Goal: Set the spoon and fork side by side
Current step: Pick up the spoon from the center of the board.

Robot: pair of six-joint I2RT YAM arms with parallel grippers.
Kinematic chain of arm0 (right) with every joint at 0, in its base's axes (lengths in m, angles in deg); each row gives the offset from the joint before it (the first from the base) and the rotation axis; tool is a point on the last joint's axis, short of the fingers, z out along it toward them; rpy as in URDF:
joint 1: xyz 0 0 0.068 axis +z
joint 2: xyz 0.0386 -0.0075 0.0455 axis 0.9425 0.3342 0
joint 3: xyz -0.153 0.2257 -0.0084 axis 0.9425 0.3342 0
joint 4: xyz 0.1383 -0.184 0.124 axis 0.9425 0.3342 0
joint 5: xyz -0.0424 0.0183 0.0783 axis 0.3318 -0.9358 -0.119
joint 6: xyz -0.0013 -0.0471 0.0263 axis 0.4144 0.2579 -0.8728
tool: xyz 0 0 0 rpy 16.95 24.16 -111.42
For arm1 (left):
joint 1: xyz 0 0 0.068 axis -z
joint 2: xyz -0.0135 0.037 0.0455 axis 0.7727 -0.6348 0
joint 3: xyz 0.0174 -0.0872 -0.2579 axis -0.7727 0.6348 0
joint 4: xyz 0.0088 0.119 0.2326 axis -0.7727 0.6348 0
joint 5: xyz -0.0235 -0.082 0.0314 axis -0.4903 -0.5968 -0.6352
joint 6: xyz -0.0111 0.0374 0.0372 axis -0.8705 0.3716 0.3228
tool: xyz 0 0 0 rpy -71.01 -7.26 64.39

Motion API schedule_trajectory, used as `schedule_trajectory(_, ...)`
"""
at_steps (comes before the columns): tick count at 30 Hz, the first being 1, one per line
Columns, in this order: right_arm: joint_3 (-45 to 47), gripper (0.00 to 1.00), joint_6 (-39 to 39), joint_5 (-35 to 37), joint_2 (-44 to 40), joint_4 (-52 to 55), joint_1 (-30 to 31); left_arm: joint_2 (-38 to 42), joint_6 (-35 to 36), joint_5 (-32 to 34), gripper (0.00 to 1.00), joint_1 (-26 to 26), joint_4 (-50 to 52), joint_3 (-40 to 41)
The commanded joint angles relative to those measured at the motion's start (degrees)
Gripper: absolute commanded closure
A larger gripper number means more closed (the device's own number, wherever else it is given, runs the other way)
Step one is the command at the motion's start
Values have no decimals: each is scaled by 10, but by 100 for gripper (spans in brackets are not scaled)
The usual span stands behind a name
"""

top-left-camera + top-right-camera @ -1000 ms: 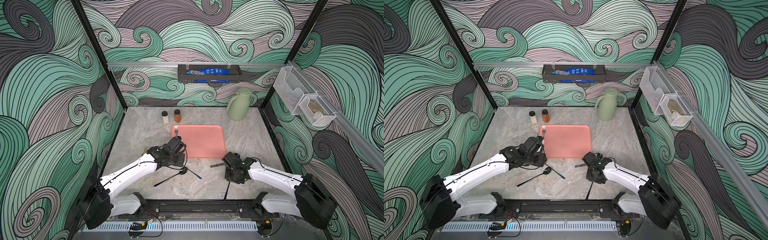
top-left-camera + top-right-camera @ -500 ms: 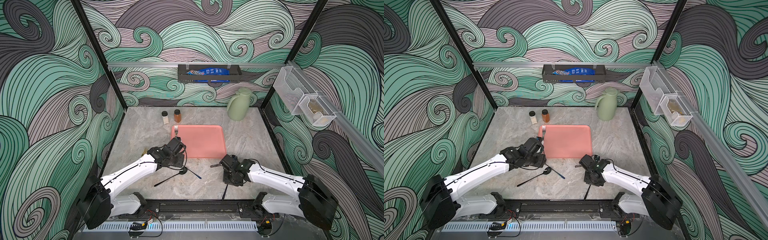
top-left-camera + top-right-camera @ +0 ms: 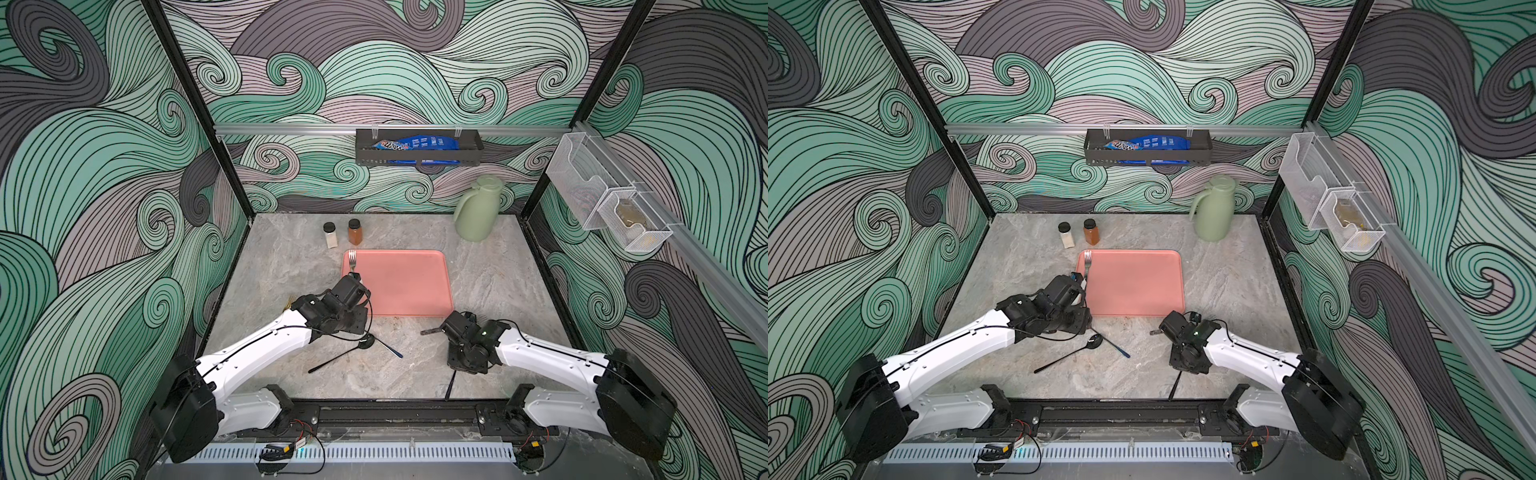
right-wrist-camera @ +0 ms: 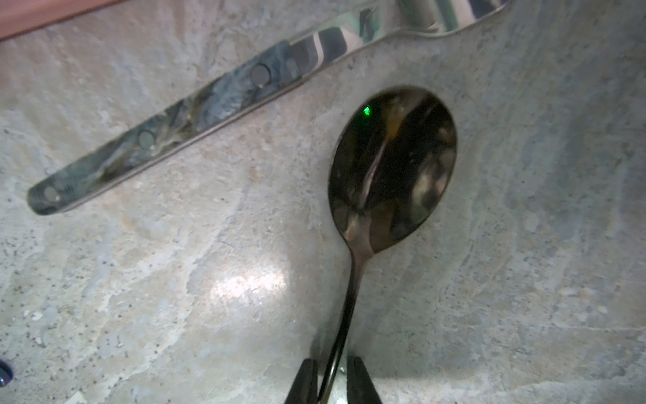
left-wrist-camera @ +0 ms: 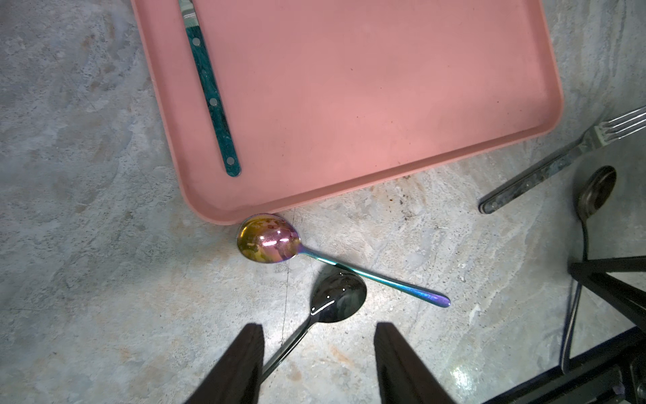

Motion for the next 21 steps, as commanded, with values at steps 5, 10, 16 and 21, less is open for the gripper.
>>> schedule_trajectory(5, 3, 95, 25, 14, -14, -1, -16, 4, -4, -2, 45, 3, 8, -4)
schedule_trajectory(10, -17, 97, 29, 26, -51, 25, -29, 9, -5, -1, 45, 3, 10, -1)
schedule_trajectory(16, -61, 97, 35, 42, -78, 77, -38, 12, -7, -3, 45, 3, 17, -5)
schedule_trajectory(21, -124, 99, 52, 53, -93, 99, -38, 22, -8, -3, 45, 3, 22, -4)
